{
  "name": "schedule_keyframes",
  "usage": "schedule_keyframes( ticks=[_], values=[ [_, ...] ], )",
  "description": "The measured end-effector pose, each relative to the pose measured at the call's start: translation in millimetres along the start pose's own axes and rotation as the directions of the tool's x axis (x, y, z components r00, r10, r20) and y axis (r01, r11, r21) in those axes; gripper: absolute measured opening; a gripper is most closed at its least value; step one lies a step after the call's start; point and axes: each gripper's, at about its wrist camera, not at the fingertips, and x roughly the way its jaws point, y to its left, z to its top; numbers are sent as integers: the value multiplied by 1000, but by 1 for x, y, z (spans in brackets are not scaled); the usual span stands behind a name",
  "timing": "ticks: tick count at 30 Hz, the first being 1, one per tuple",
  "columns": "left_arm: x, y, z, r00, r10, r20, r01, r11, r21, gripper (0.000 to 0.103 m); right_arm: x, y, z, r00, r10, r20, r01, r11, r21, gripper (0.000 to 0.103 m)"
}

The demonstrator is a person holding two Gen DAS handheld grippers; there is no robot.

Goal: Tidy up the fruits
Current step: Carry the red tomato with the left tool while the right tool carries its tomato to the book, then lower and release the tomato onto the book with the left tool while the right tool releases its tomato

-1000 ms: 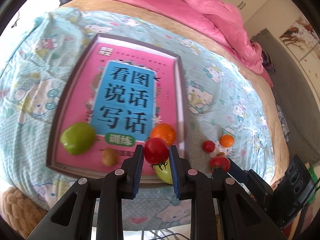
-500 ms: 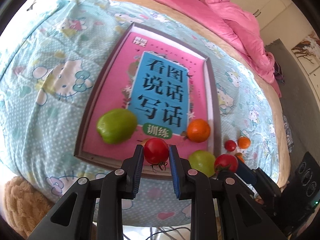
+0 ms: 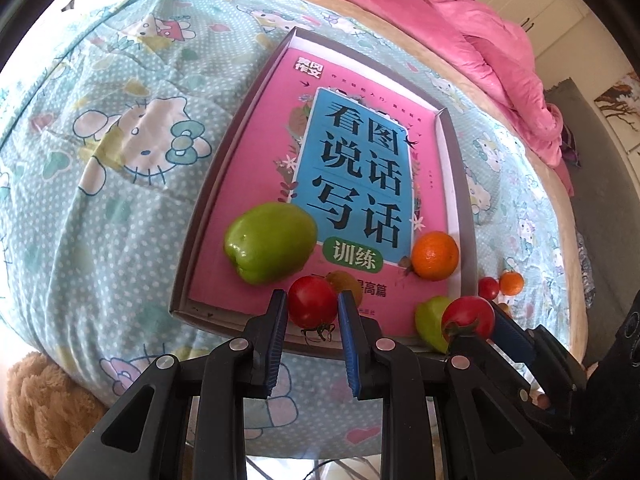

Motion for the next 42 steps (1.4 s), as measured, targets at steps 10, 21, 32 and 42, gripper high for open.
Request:
schedule_keyframes(
  ticks=[10,21,32,42],
  values=[
    [6,4,1,1000,-3,-5,3,1000,2,26,17,11,3,999,-19,-42,18,999,-39,34],
    [10,4,1,1000,-1,-11,1,1000,4,26,31,12,6,994,-75,-77,70,995,-66,34],
    [11,4,1,1000,-3,-11,4,1000,2,26,42,19,2,991,-74,-109,63,993,-99,34],
    [11,4,1,1000,-3,-11,3,1000,2,26,47,17,1,987,-89,-131,76,992,-103,34]
  ],
)
